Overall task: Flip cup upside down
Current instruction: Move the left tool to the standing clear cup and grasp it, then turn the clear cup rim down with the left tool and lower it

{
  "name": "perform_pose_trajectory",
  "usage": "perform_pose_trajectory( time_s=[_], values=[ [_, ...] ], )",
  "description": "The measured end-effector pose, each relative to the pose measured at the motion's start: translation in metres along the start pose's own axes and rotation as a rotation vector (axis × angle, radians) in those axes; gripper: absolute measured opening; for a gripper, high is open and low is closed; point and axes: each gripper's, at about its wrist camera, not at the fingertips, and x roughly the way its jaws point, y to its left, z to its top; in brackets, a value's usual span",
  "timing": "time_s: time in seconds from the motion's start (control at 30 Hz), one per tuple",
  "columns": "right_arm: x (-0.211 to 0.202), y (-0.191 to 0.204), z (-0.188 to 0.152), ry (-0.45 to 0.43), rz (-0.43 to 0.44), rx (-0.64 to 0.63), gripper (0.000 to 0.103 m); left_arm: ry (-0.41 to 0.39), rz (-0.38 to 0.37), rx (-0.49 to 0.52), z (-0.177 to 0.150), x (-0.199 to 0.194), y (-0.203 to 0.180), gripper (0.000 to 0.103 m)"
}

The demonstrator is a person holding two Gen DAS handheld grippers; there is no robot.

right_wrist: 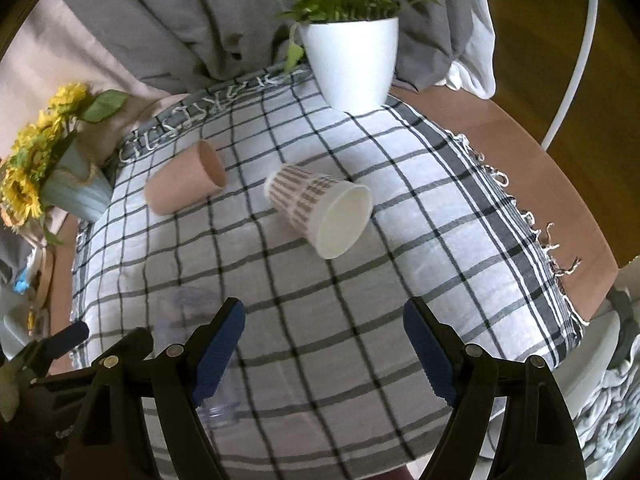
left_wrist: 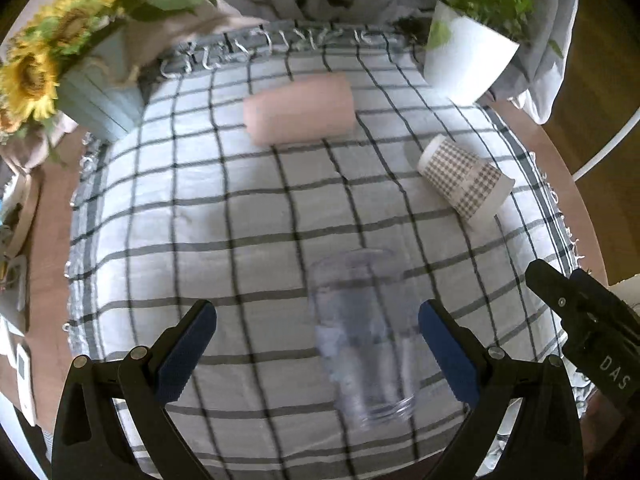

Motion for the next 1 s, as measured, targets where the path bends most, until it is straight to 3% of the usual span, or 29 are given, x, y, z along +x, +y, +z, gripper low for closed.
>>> perform_pose_trajectory(
  time_s=[0.1, 0.27, 0.67, 0.83, 1.0],
  values=[
    [0.01, -0.009, 0.005, 0.031, 0.008, 0.013, 0.081, 0.067, -0.04, -0.014, 0.009, 0.015, -0.005, 0.103],
    [0.028, -0.016, 0.013, 0.071, 0.023, 0.035, 0.081, 0.154, -0.039, -0.041, 0.019, 0.037, -0.008, 0.103],
    [0.057, -0.033, 0.02, 0.131, 0.038, 0.089, 0.082, 0.265, -0.009, -0.09, 0.032, 0.076, -0.01, 0.097],
    [0.062, -0.036, 0.02, 0.145, 0.042, 0.101, 0.082, 0.308, -0.02, -0.102, 0.036, 0.09, -0.011, 0.078],
    [0.062, -0.038, 0.021, 0.144, 0.044, 0.099, 0.082, 0.318, -0.044, -0.118, 0.036, 0.093, -0.011, 0.071]
  ],
)
